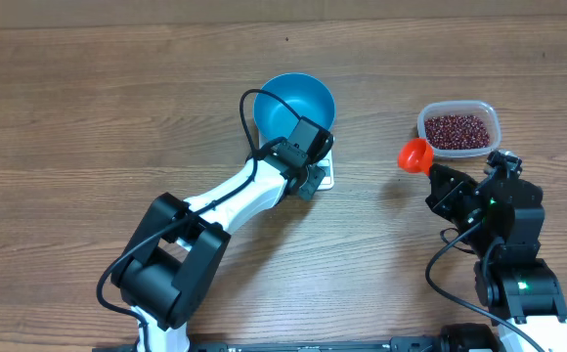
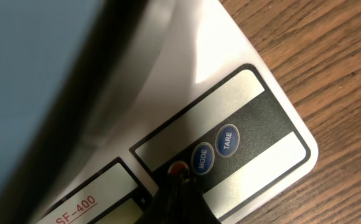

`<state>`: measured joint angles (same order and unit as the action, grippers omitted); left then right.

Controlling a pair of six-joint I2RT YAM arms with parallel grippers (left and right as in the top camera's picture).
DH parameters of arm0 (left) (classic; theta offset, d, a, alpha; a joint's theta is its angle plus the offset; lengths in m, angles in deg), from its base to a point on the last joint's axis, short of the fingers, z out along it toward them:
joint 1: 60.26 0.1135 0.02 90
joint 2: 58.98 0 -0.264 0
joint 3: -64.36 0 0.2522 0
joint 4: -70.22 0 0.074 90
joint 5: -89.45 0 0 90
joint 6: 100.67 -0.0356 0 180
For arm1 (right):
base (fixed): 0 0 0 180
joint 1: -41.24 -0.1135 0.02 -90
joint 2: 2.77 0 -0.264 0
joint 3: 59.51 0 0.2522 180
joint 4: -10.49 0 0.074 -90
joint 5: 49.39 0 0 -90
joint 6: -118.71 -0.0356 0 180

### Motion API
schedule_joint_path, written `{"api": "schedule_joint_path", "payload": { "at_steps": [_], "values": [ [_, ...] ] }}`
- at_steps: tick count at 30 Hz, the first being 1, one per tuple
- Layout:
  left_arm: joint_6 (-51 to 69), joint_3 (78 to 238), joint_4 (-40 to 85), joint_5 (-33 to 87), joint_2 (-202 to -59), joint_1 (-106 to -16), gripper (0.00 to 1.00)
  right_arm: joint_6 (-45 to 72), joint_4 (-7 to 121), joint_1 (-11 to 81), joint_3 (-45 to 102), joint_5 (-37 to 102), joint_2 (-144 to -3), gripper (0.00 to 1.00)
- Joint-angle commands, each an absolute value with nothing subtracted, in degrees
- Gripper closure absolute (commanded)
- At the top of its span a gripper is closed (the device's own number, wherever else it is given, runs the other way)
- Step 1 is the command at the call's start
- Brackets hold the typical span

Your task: Scoop item into bowl and weigh 150g on scale

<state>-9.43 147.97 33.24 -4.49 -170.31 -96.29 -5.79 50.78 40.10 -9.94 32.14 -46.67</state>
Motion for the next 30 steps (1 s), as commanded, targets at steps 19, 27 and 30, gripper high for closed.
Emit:
{"api": "schedule_joint_path", "payload": {
  "at_steps": [19,27,30],
  "values": [
    [-10.50,147.60,35.23,-4.86,-171.82,-96.58,0.96,-5.70,50.10,40.25,-7.80,33.06,-46.56,0.96],
    [-10.50,147.60,32.85,-7.05,-171.82,-96.58,0.96,-5.70,50.10,40.25,-7.80,33.06,-46.56,0.96],
    [-10.46,147.60,33.11,-7.14,-171.82,-96.58,0.96,-5.70,50.10,40.25,-7.80,33.04,-46.56,0.96]
  ]
}}
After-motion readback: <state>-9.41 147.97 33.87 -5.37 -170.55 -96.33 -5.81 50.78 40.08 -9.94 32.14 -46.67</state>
